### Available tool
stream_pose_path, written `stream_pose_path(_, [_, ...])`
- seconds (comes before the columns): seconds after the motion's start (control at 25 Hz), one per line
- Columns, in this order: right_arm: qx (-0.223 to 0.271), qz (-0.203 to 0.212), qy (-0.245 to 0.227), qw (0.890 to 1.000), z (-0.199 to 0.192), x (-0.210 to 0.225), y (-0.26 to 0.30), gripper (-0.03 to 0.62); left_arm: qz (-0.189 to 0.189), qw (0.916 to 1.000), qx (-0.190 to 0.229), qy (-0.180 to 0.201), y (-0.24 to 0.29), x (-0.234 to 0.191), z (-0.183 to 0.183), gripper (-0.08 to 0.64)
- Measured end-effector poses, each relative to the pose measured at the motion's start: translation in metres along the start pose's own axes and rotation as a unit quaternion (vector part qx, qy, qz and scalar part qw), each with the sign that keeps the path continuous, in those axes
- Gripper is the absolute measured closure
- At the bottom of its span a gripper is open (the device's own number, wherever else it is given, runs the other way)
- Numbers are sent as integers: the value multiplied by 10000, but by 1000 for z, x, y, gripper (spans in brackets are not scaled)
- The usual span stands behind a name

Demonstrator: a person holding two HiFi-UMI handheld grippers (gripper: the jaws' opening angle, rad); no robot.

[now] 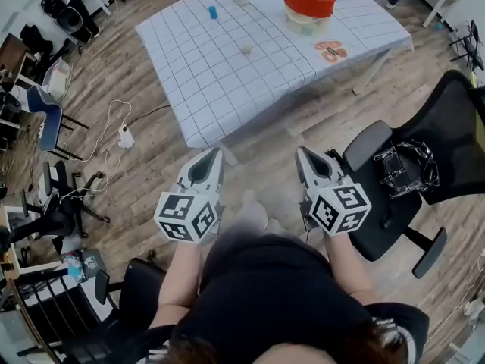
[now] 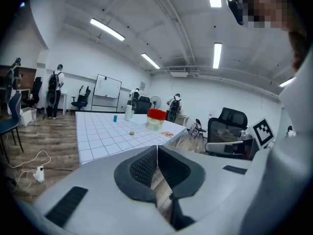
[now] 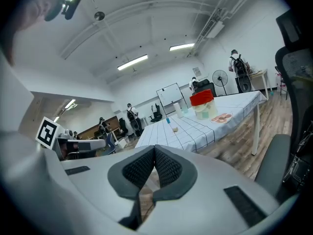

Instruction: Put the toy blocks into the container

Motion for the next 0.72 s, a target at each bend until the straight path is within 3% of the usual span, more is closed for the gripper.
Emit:
stream_pose_path(0.2, [35,-34,42,10000,6,10,17,577,107,9999,-49,40,34,-16,2,534])
stream_pose_path(0.56, [15,-343,-70,9994,31,40,75,577,-152,9989,-168,400,119,-42,20,534])
stream_pose_path(0.72, [23,-382,-76,9992,47,51,119,577,-344,9973,-434,483,152,-65,27,532])
Point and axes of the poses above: the fingertips, and each gripper's own axes: y forward along the fingers, x to its right, z out of its top, the point moved 5 cm from there along -y, backward along the fingers, and after that the axes turned 8 degrees about x, right-handed, at the moved point
